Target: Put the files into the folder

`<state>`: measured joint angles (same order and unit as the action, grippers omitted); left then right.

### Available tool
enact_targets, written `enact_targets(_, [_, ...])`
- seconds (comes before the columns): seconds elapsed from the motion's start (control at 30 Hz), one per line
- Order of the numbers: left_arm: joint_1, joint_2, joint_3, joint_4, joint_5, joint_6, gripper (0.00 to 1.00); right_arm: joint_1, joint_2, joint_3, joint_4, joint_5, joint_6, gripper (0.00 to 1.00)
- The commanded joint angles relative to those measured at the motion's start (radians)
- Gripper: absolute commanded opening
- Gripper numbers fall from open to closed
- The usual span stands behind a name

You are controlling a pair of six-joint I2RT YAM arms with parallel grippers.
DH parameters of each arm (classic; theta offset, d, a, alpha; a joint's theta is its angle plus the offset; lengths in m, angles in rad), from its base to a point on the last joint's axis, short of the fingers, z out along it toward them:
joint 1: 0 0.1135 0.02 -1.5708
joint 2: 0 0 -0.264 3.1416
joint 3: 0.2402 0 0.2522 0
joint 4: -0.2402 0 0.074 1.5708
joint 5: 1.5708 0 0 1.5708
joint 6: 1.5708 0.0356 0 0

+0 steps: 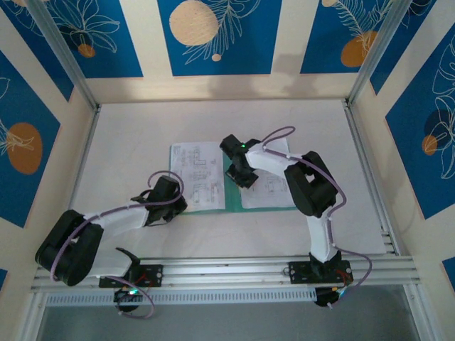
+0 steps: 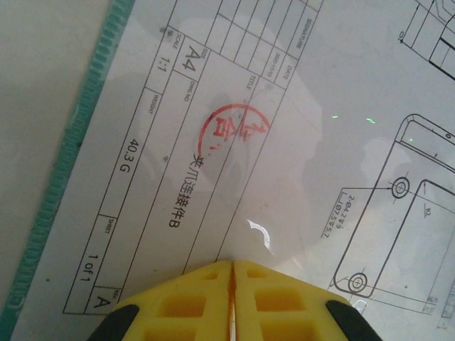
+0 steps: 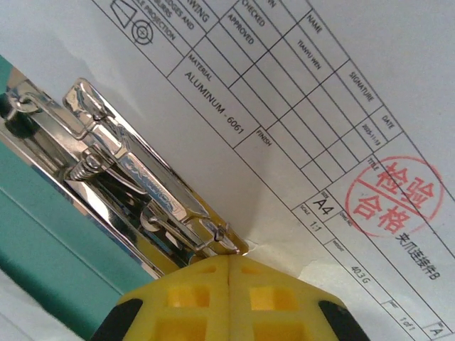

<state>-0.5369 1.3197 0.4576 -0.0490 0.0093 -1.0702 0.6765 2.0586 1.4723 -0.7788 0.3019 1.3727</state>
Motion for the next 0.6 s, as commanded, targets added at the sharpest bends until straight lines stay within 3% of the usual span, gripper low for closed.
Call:
enact_targets(0.0, [-0.009, 0.050, -0.002, 0.028, 0.106, 0.016, 0.08, 0.085, 0.153, -0.023, -0.093, -0.093, -0.012, 0.00])
enact_targets(0.57, [-0.009, 0.007, 0.023, -0.052, 0.084, 0.046, 0.10, 0.160, 0.271, 0.077, -0.214, 0.012, -0.038, 0.00])
